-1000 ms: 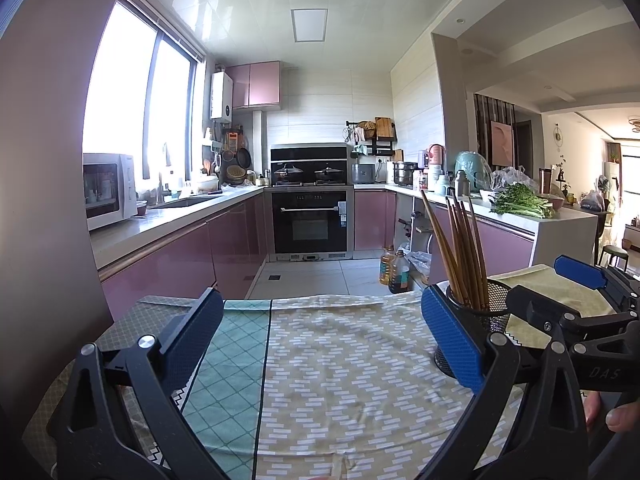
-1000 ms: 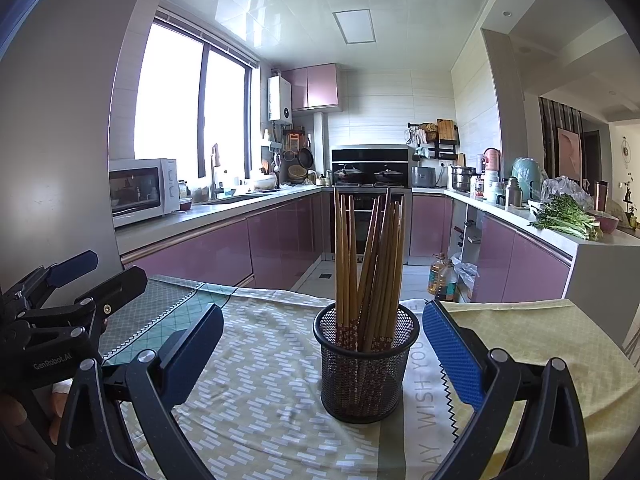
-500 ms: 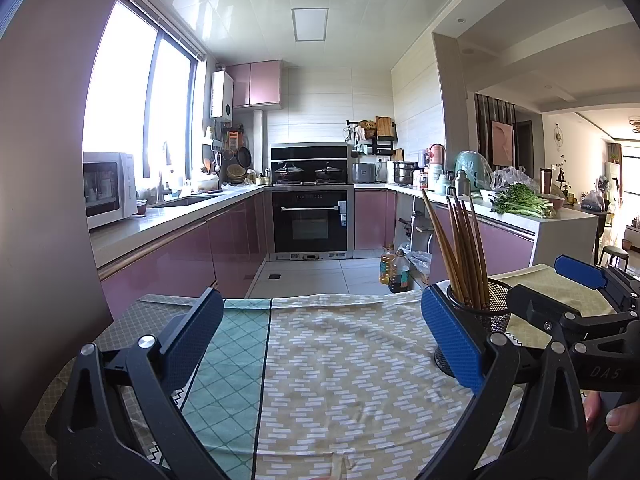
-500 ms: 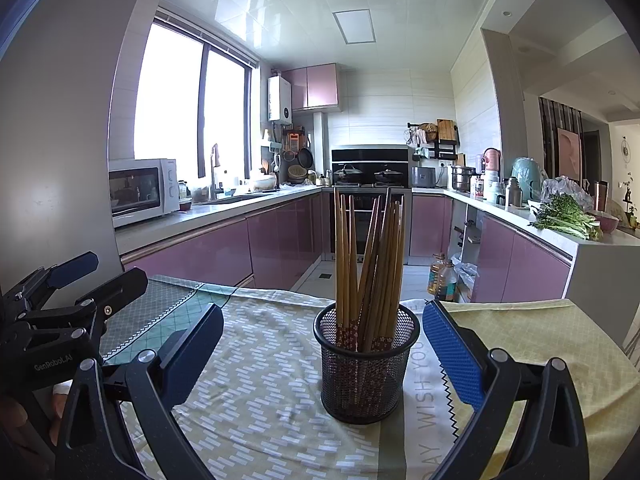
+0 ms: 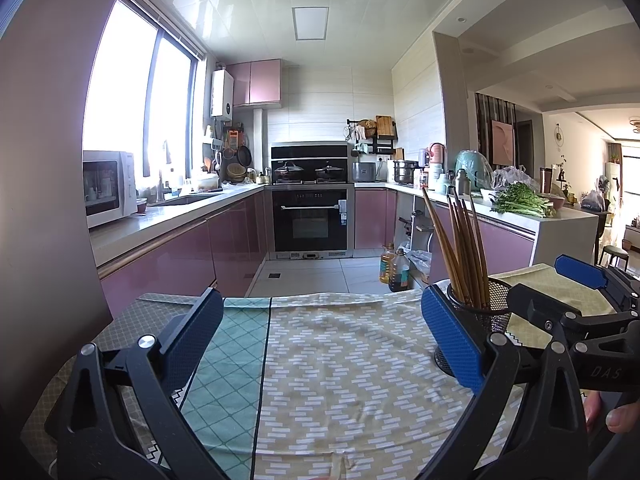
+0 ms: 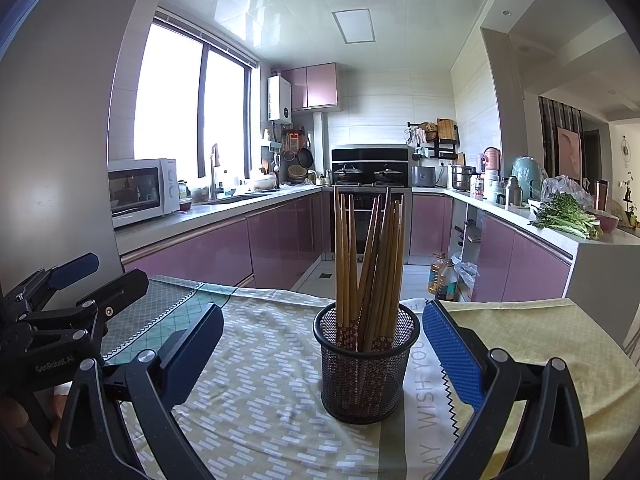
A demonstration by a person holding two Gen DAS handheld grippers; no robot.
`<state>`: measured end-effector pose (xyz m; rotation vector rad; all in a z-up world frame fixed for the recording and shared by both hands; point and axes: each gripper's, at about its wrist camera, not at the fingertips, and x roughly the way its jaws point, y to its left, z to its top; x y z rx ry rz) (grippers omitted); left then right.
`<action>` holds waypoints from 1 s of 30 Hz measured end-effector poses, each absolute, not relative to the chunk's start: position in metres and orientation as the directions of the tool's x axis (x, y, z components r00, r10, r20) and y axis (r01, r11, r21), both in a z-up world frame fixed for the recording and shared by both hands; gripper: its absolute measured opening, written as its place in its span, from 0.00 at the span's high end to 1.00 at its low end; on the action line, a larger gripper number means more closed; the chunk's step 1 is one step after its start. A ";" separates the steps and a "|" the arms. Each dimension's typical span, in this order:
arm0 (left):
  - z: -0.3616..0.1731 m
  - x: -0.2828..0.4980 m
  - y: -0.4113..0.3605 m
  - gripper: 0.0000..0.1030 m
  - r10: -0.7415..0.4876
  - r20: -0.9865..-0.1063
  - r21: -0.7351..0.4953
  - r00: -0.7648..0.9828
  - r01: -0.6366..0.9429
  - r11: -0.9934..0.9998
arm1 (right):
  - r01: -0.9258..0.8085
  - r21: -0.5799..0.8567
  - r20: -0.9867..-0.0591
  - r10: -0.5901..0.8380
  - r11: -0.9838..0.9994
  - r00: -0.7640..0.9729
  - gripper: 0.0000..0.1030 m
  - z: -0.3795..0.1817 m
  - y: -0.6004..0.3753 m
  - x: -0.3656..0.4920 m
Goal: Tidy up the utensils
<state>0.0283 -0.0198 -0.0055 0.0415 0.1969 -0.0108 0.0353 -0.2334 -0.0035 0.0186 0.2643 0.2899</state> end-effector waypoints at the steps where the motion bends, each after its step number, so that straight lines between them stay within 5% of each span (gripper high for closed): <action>1: -0.005 0.028 -0.020 0.06 -0.007 -0.196 0.040 0.981 0.015 0.999 | -0.279 0.055 -0.255 0.284 0.959 0.924 0.06 -0.004 -0.233 0.035; 30: -0.011 0.031 -0.022 0.06 -0.010 -0.205 0.037 0.979 0.018 0.999 | -0.279 0.063 -0.260 0.286 0.958 0.922 0.06 -0.006 -0.233 0.037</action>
